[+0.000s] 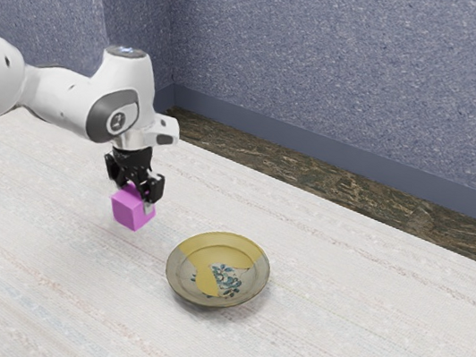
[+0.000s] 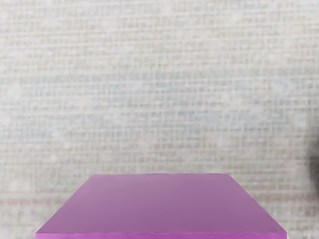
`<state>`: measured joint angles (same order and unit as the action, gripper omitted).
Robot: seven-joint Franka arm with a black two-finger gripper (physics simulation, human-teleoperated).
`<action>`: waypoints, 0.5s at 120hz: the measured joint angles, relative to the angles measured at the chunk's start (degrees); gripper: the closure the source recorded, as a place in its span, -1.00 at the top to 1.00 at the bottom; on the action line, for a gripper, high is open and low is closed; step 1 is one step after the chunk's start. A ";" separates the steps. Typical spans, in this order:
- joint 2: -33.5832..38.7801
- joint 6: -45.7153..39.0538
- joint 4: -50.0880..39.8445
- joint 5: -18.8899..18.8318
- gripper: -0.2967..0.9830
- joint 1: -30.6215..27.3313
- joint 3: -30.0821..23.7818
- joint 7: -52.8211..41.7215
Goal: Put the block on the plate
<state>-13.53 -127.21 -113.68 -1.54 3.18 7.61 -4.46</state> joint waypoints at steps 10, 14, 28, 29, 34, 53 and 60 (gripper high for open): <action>0.56 0.91 0.01 -0.47 0.08 3.34 0.03 0.90; 0.71 1.18 0.01 -0.59 0.08 4.50 0.03 1.28; 0.82 1.82 0.44 -1.57 0.08 8.30 0.04 2.81; 0.82 1.86 0.46 -1.63 0.09 8.54 0.04 2.93; 0.81 2.00 0.55 -1.90 0.09 9.74 0.04 3.53; 0.41 2.35 1.59 -2.68 0.09 13.97 -0.04 5.93; 0.10 2.41 2.46 -2.78 0.09 15.18 -0.14 6.79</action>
<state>-13.44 -124.81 -111.22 -4.32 18.36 7.47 2.33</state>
